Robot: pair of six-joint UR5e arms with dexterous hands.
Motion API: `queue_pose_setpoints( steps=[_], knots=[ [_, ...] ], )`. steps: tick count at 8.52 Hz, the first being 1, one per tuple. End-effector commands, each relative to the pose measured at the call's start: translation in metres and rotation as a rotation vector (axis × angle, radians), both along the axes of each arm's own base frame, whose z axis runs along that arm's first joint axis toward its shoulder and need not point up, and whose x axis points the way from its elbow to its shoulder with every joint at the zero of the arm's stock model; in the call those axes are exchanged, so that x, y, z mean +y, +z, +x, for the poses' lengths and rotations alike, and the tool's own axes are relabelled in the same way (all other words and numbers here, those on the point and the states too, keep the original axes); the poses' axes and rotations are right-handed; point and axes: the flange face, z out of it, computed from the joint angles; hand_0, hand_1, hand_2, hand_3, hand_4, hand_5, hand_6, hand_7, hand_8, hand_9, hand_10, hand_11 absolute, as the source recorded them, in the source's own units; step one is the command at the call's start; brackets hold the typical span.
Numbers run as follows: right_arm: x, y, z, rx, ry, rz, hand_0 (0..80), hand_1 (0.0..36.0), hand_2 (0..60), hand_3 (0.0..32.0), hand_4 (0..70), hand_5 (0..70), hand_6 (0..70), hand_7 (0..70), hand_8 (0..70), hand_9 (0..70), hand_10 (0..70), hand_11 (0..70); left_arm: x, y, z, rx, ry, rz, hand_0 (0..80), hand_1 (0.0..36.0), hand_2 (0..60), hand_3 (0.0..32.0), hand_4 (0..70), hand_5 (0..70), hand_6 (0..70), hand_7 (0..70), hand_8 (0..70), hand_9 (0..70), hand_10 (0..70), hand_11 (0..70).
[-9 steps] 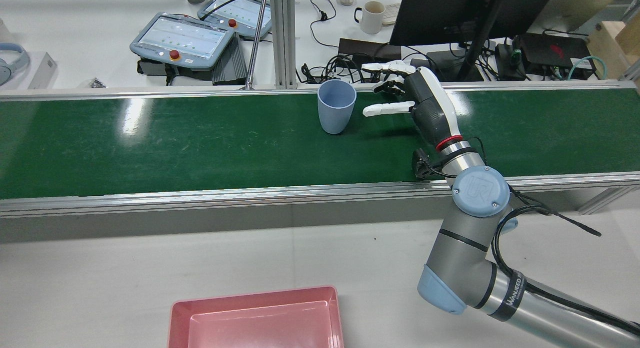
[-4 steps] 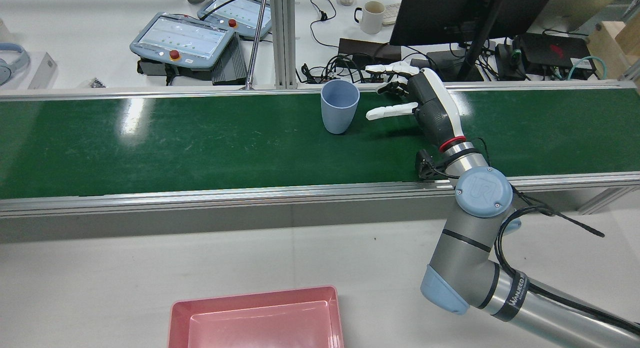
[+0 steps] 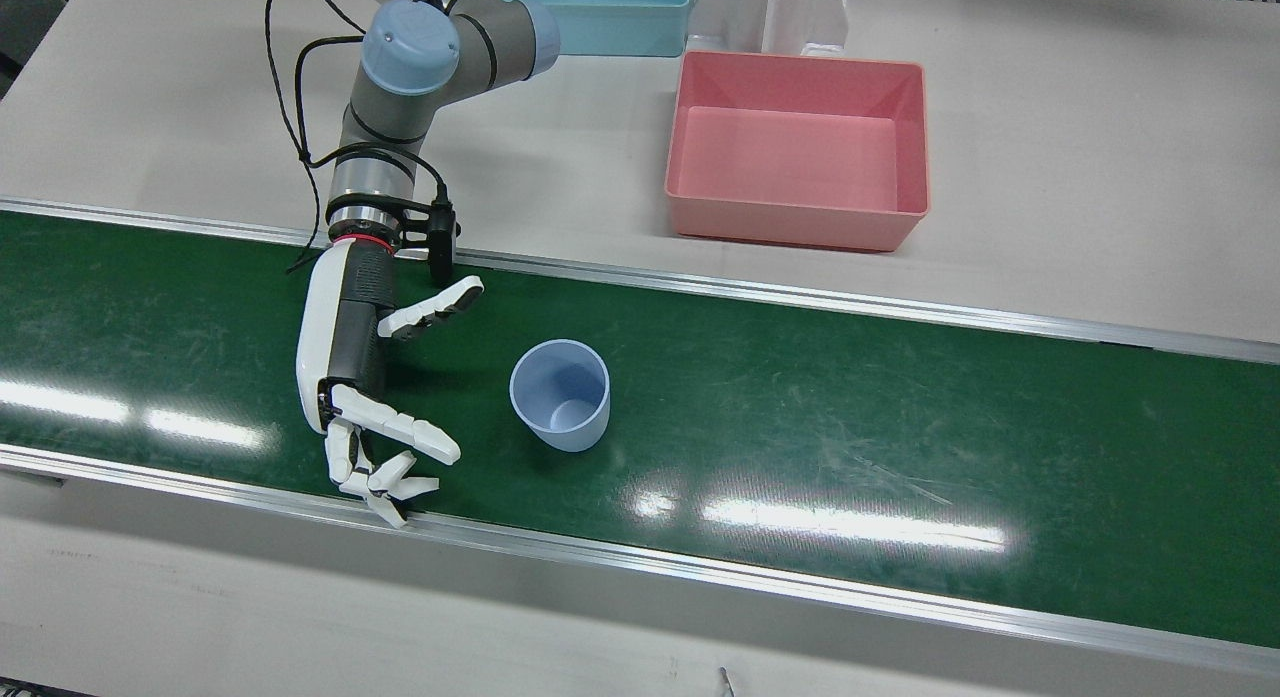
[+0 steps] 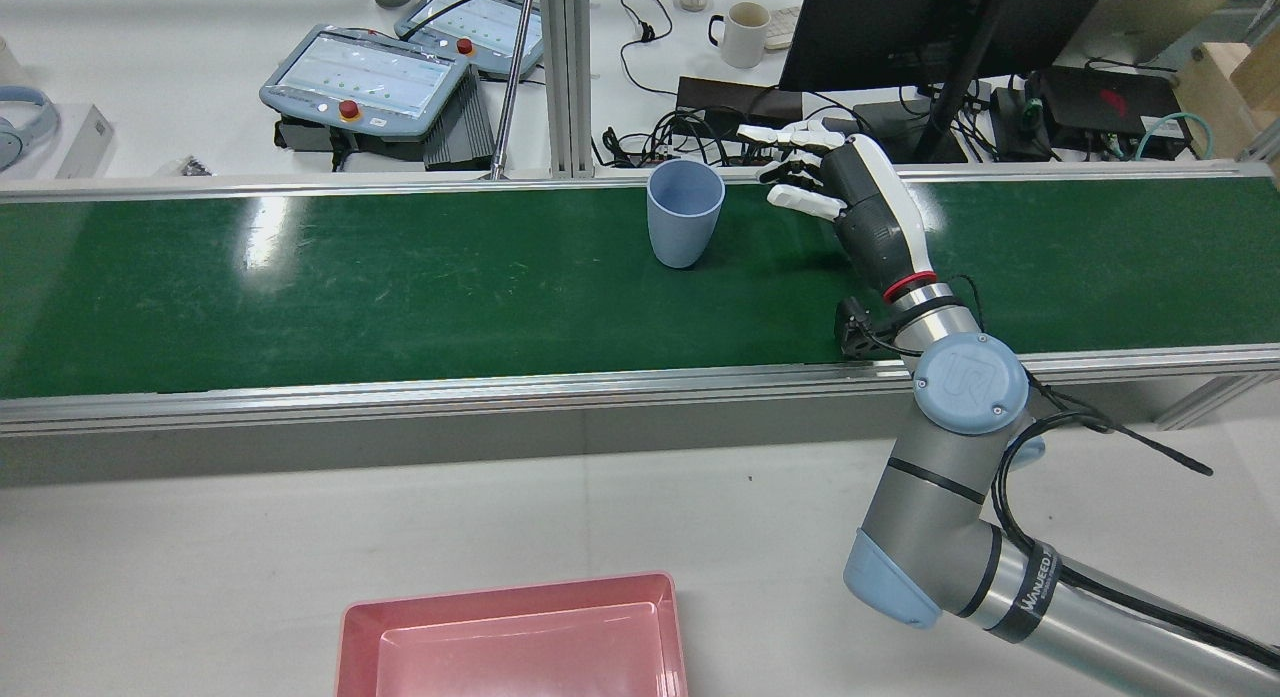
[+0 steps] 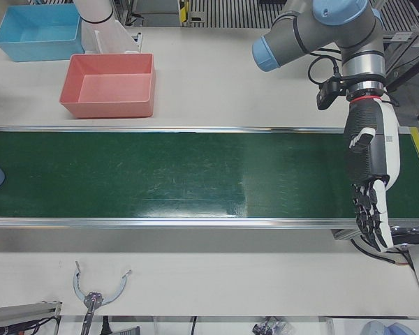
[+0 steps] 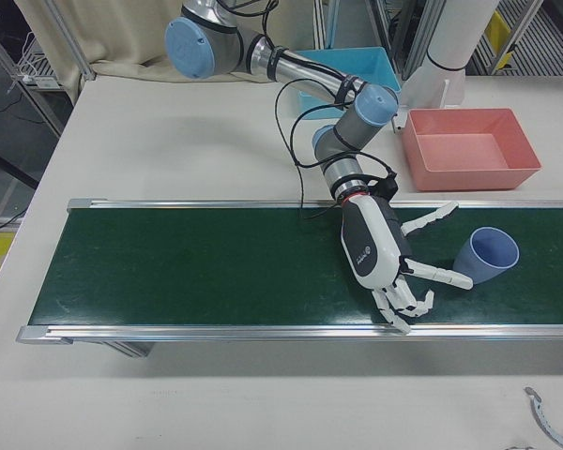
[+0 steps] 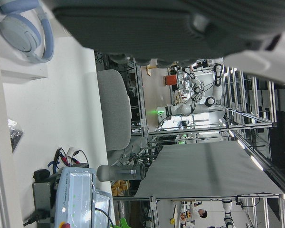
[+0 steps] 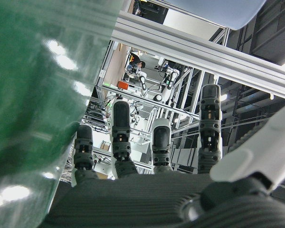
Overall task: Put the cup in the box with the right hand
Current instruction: 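Hold the open right hand on the belt as the cup approaches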
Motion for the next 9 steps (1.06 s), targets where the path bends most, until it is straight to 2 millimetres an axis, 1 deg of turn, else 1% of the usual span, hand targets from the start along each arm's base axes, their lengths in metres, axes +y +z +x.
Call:
queue_pose_setpoints(
  steps=[1, 2, 3, 4, 5, 7, 9],
  knots=[
    [-0.001, -0.004, 0.003, -0.011, 0.009, 0.005, 45.8, 2.6, 0.0, 26.0, 37.9, 4.4, 12.6, 70.0, 29.5, 43.4, 13.0, 18.1, 0.0, 0.0, 0.0, -0.001, 0.001, 0.0, 0.0, 0.0, 0.0, 0.0, 0.0, 0.0, 0.0, 0.0, 0.0, 0.0, 0.0, 0.0],
    [0.0, -0.004, 0.003, -0.01, 0.007, 0.004, 47.3, 5.0, 0.0, 22.0, 41.8, 5.0, 13.5, 70.0, 30.6, 44.5, 12.8, 17.9, 0.0, 0.0, 0.0, 0.001, 0.0, 0.001, 0.0, 0.0, 0.0, 0.0, 0.0, 0.0, 0.0, 0.0, 0.0, 0.0, 0.0, 0.0],
    [0.0, -0.004, 0.003, -0.01, 0.007, 0.004, 49.1, 7.3, 0.0, 19.0, 45.9, 5.6, 14.1, 70.0, 31.1, 45.1, 12.7, 17.8, 0.0, 0.0, -0.001, -0.001, -0.001, 0.001, 0.0, 0.0, 0.0, 0.0, 0.0, 0.0, 0.0, 0.0, 0.0, 0.0, 0.0, 0.0],
    [0.0, -0.003, 0.003, -0.01, 0.007, 0.004, 50.2, 8.5, 0.0, 17.2, 48.5, 5.9, 14.6, 70.0, 31.3, 45.5, 12.8, 18.2, 0.0, 0.0, 0.0, 0.0, 0.0, -0.001, 0.0, 0.0, 0.0, 0.0, 0.0, 0.0, 0.0, 0.0, 0.0, 0.0, 0.0, 0.0],
    [0.0, -0.003, 0.003, -0.01, 0.007, 0.004, 51.4, 9.6, 0.0, 16.8, 47.5, 6.5, 14.8, 70.0, 31.1, 44.9, 14.4, 20.5, 0.0, 0.0, 0.0, 0.001, 0.0, 0.001, 0.0, 0.0, 0.0, 0.0, 0.0, 0.0, 0.0, 0.0, 0.0, 0.0, 0.0, 0.0],
    [0.004, 0.003, 0.007, -0.004, 0.006, 0.0, 52.7, 11.0, 0.0, 16.4, 46.8, 6.9, 14.9, 70.0, 31.0, 44.7, 14.6, 21.0, 0.0, 0.0, 0.0, 0.0, 0.0, -0.001, 0.0, 0.0, 0.0, 0.0, 0.0, 0.0, 0.0, 0.0, 0.0, 0.0, 0.0, 0.0],
    [0.004, 0.008, 0.008, 0.003, 0.003, -0.005, 53.7, 11.9, 0.0, 17.2, 44.5, 7.5, 15.0, 70.0, 31.8, 45.5, 14.7, 21.4, 0.0, 0.0, -0.001, 0.001, -0.001, 0.001, 0.0, 0.0, 0.0, 0.0, 0.0, 0.0, 0.0, 0.0, 0.0, 0.0, 0.0, 0.0]
  ],
)
